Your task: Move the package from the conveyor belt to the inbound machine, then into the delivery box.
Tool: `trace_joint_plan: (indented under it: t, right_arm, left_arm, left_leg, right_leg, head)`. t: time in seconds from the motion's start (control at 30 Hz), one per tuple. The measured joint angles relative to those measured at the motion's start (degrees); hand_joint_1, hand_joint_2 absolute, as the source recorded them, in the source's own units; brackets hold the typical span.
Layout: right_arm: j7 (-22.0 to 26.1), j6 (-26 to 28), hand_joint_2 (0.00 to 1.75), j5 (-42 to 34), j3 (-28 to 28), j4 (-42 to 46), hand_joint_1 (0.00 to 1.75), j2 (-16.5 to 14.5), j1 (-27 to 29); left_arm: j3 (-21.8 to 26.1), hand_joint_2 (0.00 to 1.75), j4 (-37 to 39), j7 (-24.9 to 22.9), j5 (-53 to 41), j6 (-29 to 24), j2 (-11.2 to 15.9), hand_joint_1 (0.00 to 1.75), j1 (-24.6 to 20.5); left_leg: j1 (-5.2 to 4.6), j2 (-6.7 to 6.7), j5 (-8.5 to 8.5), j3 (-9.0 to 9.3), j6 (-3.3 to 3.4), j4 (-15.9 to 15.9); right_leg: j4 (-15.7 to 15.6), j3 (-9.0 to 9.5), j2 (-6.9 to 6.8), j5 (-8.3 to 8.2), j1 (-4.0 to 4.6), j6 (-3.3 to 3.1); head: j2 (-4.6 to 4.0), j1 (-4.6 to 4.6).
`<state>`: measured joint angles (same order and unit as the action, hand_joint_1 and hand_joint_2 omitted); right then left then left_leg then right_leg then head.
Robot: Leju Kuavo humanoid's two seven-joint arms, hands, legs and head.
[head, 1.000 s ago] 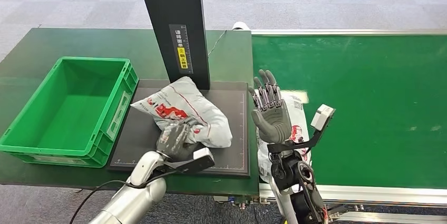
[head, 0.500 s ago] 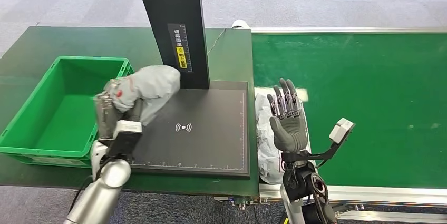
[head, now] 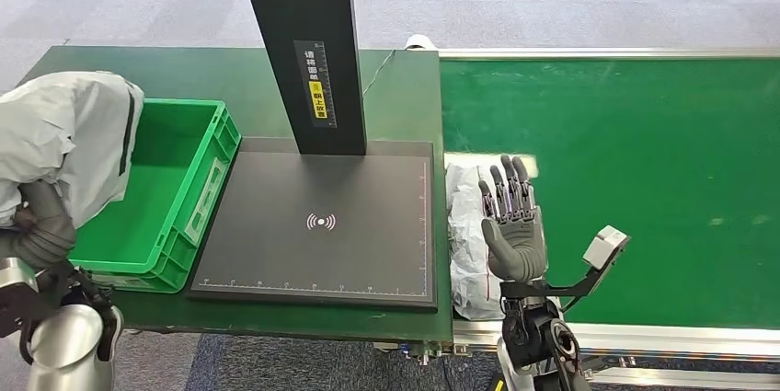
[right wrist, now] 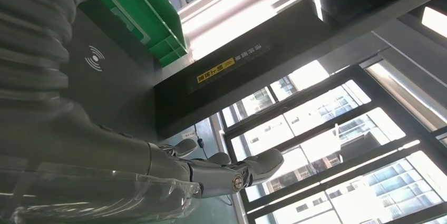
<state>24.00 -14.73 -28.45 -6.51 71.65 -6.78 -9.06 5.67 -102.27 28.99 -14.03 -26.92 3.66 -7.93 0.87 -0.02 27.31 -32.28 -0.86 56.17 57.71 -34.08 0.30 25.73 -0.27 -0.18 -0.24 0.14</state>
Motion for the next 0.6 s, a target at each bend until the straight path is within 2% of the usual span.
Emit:
trace_joint_plan:
  t: [0.23, 0.43, 0.6]
  right_arm:
    - [-0.4, 0.1, 1.75, 0.3, 0.5, 0.9, 0.0, -0.4, 0.8]
    - [-0.4, 0.2, 1.75, 0.5, 0.5, 0.9, 0.0, -0.5, 0.8]
    - [-0.7, 0.0, 1.75, 0.0, 0.6, 1.2, 0.0, -0.4, 0.8]
  left_arm:
    - [5.3, 1.75, 4.7, -3.9, -4.0, 1.8, 0.2, 1.75, -3.4]
    - [8.0, 1.75, 12.7, -6.5, -5.7, 2.7, 3.1, 1.75, -8.3]
    - [8.7, 1.75, 19.1, -10.7, -9.4, 5.6, 5.8, 1.75, -10.9]
  left_leg:
    - [0.0, 0.01, -0.01, 0.01, 0.0, 0.0]
    - [0.0, 0.01, -0.02, 0.01, 0.0, 0.0]
    - [0.0, 0.01, -0.01, 0.0, 0.0, 0.0]
  right_leg:
    - [0.0, -0.01, 0.02, -0.01, 0.01, -0.01]
    - [0.0, -0.01, 0.02, -0.01, 0.01, -0.01]
    - [0.0, -0.03, 0.03, -0.01, 0.01, -0.01]
  head:
    - [0.0, 0.02]
    - [0.0, 0.02]
    - [0.0, 0.02]
